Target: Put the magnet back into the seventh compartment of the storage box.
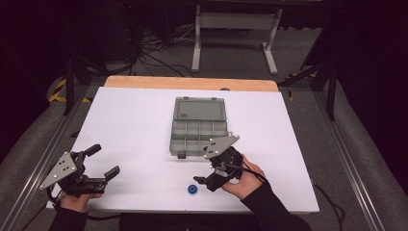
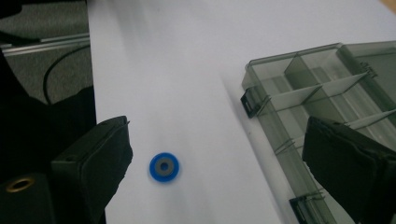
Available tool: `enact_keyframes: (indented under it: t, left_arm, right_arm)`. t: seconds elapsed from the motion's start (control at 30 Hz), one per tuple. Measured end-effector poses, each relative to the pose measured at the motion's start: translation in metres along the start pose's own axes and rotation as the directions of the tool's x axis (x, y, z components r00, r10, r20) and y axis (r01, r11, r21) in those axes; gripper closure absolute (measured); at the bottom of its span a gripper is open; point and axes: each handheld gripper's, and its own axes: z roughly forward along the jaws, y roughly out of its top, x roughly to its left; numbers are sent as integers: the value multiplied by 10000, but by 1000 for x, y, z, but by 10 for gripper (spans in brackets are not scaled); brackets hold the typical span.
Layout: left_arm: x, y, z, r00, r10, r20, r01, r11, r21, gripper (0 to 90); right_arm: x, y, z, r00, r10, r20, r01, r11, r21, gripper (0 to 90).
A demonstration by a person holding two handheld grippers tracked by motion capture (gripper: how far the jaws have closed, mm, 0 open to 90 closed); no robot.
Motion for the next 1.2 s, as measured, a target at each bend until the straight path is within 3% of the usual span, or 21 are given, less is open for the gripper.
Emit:
enact_keyframes:
  t: [0.13, 0.37, 0.57, 0.8, 1.2]
  left_arm:
    - [0, 0, 0, 10000, 4, 7, -4, 10000, 9, 4]
    - [0, 0, 0, 10000, 2, 16, -2, 10000, 18, 4]
    - [0, 0, 0, 10000, -24, 20, 24, 10000, 15, 4]
    - [-1, 0, 1, 10000, -3, 13, 3, 10000, 30, 4]
    - [0, 0, 0, 10000, 15, 17, -15, 10000, 20, 4]
  right_arm:
    - [1, 5, 1, 9999, -51, -140, 59, 9981, 606, 87]
    - [0, 10, 8, 9986, 81, -532, 11, 9854, 1702, 88]
    - [3, 12, 14, 9984, 272, -493, -136, 9660, 2583, 114]
    - [3, 11, 18, 9980, 335, -528, -177, 9612, 2754, 134]
    - [8, 8, 34, 9957, 370, -853, -54, 9392, 3434, 188]
